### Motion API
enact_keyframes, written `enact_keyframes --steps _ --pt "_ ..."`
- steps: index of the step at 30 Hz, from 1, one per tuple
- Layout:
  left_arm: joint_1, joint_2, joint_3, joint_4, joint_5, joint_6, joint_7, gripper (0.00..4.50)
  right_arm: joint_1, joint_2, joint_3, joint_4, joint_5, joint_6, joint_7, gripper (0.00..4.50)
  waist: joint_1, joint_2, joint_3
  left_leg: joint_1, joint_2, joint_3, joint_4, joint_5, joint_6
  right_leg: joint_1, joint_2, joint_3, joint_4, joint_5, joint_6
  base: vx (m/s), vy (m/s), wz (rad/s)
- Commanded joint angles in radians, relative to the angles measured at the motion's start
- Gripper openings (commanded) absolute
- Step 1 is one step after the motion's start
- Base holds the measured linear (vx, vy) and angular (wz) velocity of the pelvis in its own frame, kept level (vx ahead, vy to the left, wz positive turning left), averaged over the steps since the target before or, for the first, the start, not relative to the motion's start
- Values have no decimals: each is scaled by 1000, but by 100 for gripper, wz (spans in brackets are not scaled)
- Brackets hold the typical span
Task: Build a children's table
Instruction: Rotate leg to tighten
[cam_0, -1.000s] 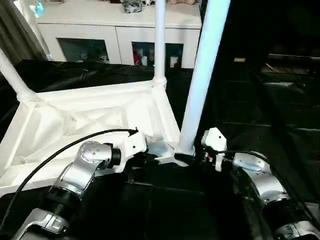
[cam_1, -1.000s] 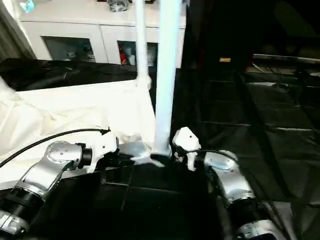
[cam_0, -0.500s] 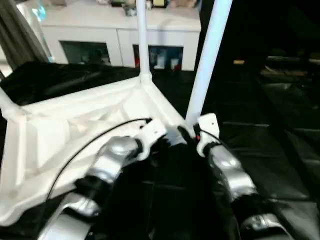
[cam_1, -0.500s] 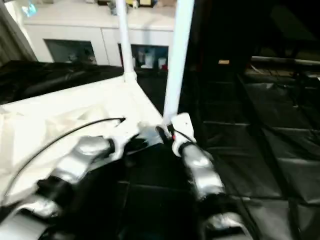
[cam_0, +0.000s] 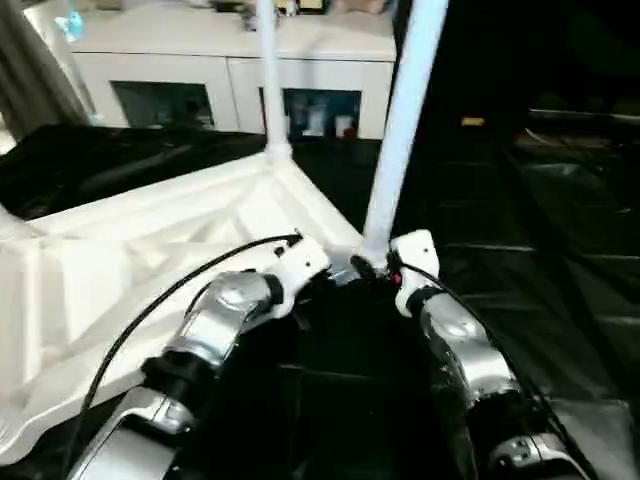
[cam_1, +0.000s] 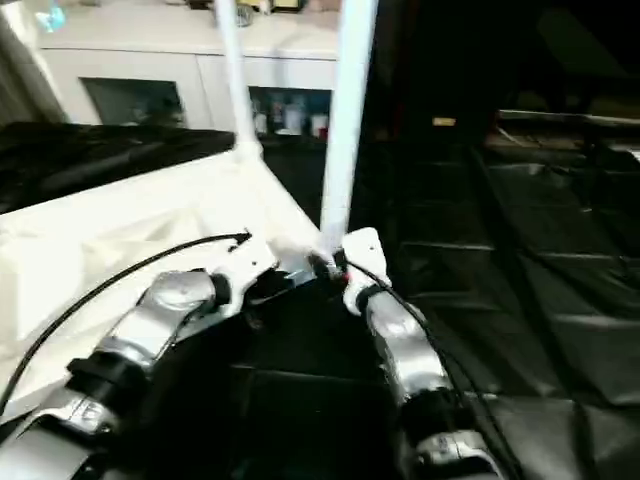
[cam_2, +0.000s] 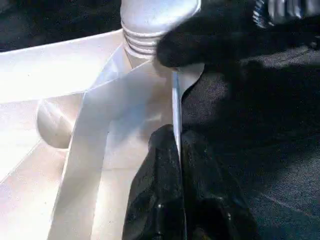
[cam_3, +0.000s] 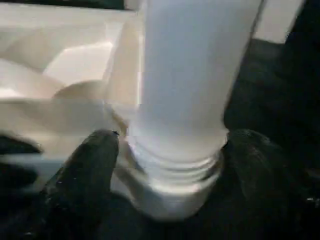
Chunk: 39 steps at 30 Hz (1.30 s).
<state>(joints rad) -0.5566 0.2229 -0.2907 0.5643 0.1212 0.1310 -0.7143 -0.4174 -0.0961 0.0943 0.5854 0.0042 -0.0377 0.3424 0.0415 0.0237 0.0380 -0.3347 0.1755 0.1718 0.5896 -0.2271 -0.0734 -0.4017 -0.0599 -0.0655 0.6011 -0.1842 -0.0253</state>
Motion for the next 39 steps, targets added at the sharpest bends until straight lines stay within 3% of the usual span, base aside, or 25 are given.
enact_keyframes --steps 1,7,10,12,16,19,24,26,29,39 --pt "46 40 8 -4 -19 -53 -54 0 15 -75 35 -33 6 -66 147 379 8 -19 -47 -21 44 -17 -70 -123 77 56 -89 54 -84 -316 -152 0 0 0" --pt "83 91 -4 -61 -73 -125 -198 0 31 -174 44 -66 47 -130 347 379 8 -18 -48 -20 47 -14 -65 -114 115 52 -87 53 -81 -275 -177 0 0 0" --pt "103 117 -18 -93 -99 -142 -278 0 32 -194 45 -78 76 -136 420 379 9 -12 -50 -21 51 -15 -65 -103 120 54 -88 53 -74 -234 -203 0 0 0" --pt "119 131 -24 -123 -125 -137 -335 0 33 -209 49 -87 102 -130 478 379 11 -13 -52 -19 54 -13 -63 -82 132 53 -86 54 -66 -163 -229 0 0 0" --pt "135 144 -31 -156 -156 -127 -405 0 47 -229 74 -100 128 -131 580 379 19 -12 -52 -19 55 -12 -61 -65 141 55 -87 53 -61 -119 -249 0 0 0" --pt "140 146 -34 -165 -164 -121 -430 0 51 -230 84 -97 128 -134 619 379 26 -12 -51 -17 56 -10 -62 -77 133 54 -87 53 -63 -142 -246 0 0 0" --pt "139 147 -28 -167 -155 -118 -422 0 44 -228 88 -75 119 -141 630 338 29 -14 -48 -16 55 -12 -65 -98 113 53 -87 53 -69 -203 -225 0 0 0" --pt "135 149 -23 -161 -144 -118 -415 0 33 -228 88 -57 120 -146 633 301 29 -13 -50 -17 54 -12 -64 -88 109 55 -87 53 -68 -193 -222 0 0 0" --pt "134 151 -22 -157 -146 -119 -416 0 31 -229 88 -54 120 -147 636 282 30 -12 -51 -19 54 -13 -63 -71 114 56 -87 53 -64 -163 -225 0 0 0" --pt "129 154 -19 -143 -139 -118 -416 0 31 -212 79 -38 122 -150 633 267 29 -13 -52 -19 53 -13 -62 -75 113 57 -87 52 -64 -165 -228 0 0 0"
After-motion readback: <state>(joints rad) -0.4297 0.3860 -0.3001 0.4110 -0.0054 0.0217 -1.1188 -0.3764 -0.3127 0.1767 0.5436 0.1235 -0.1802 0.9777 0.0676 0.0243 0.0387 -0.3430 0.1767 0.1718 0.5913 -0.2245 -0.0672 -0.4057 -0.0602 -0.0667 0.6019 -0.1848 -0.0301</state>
